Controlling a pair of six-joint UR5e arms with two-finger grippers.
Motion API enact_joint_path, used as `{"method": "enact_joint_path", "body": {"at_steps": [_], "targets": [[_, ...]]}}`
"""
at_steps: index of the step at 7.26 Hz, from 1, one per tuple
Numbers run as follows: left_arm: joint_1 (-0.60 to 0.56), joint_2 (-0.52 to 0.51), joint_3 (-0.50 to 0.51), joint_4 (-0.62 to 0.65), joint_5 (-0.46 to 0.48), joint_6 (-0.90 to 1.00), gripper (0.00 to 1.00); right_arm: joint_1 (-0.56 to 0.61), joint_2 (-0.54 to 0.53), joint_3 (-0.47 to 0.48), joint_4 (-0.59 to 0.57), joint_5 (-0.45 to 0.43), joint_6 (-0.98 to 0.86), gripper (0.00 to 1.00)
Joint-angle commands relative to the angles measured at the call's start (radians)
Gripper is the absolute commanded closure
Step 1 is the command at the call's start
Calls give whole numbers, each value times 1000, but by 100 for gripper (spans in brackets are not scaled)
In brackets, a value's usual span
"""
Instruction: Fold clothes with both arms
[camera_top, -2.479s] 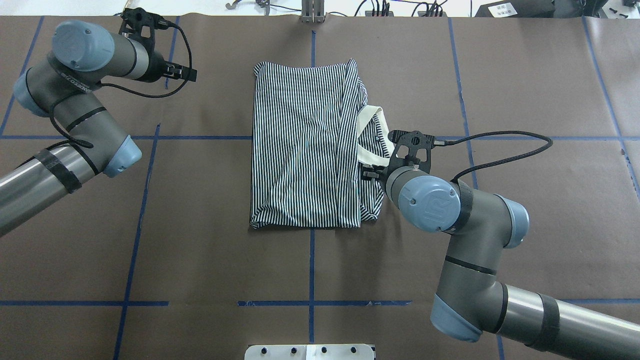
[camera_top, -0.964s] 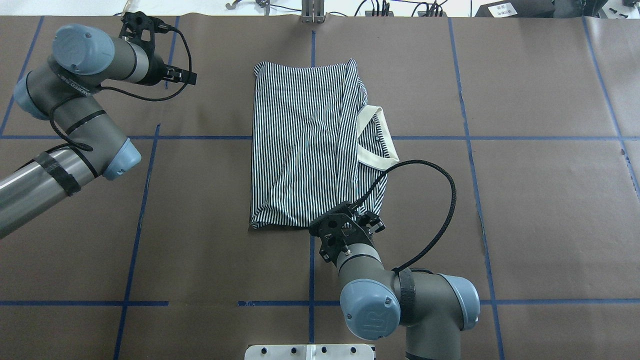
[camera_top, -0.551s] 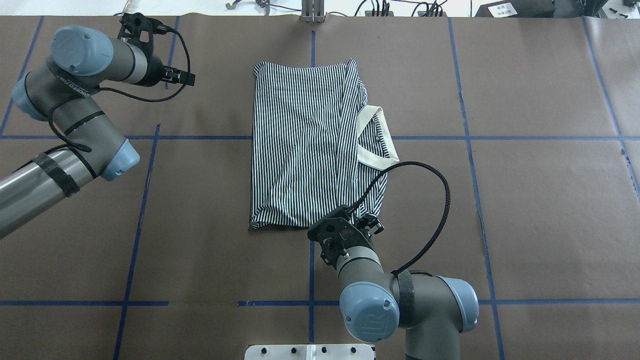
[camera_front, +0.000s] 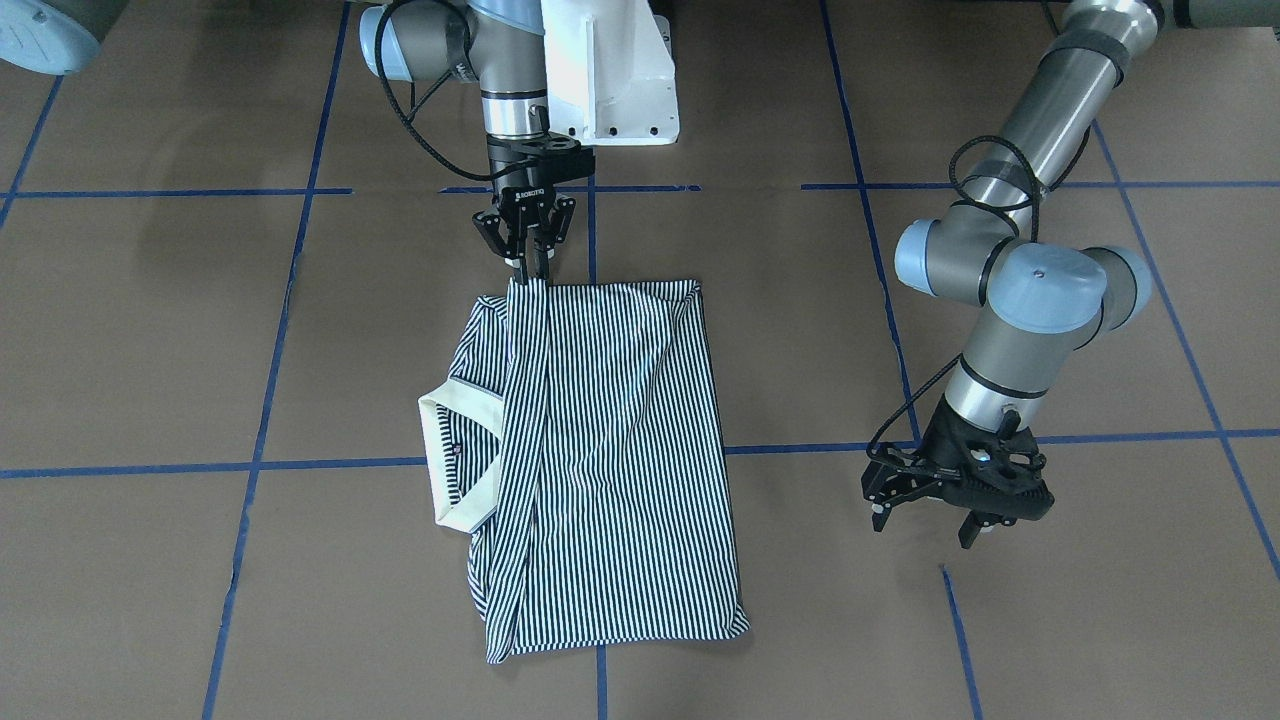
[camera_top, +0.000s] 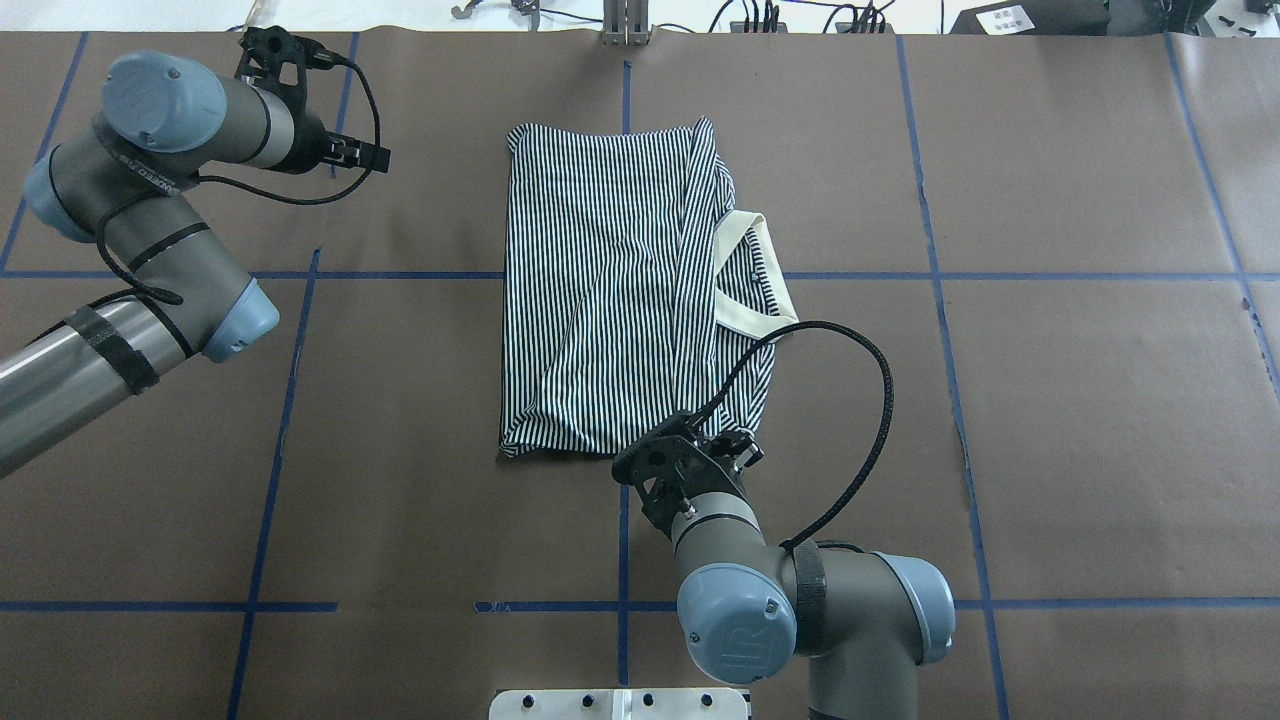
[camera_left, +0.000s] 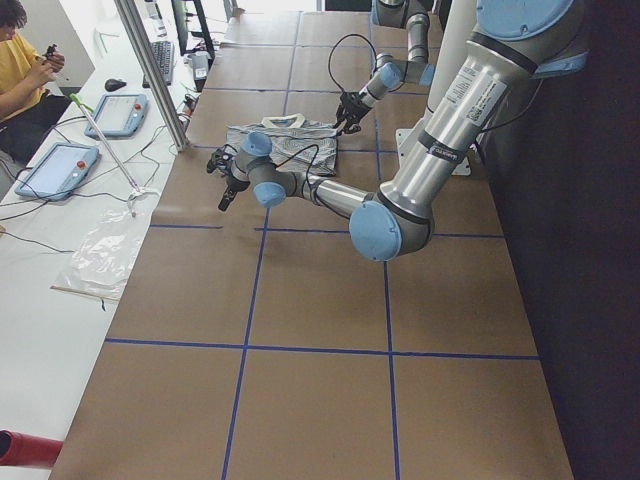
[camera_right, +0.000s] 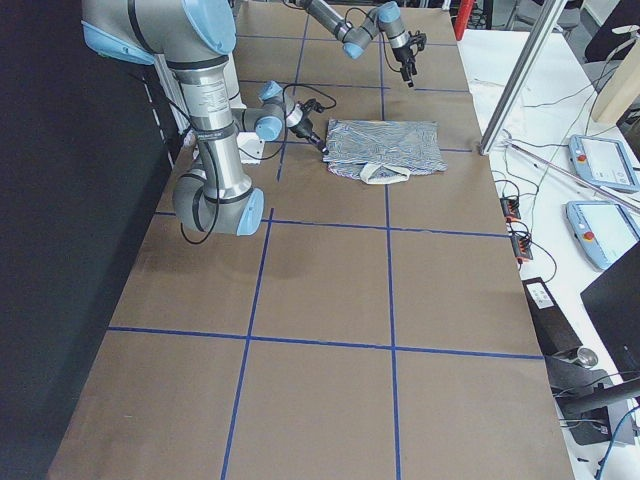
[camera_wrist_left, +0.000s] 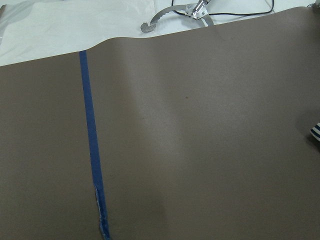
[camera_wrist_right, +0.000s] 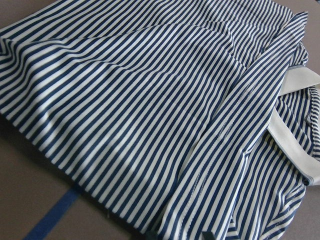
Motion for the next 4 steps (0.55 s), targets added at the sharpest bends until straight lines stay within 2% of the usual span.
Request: {"method": "enact_joint_path", "body": {"at_steps": [1, 2, 4], "targets": [[0, 0, 0, 0, 1, 0, 0, 0, 0, 0, 0, 0, -12, 67], [0, 0, 0, -1, 1, 0, 0, 0, 0, 0, 0, -2, -15, 67], [0, 2, 0, 0, 1, 0, 0, 6, 2, 6, 2, -5, -33, 84]]}}
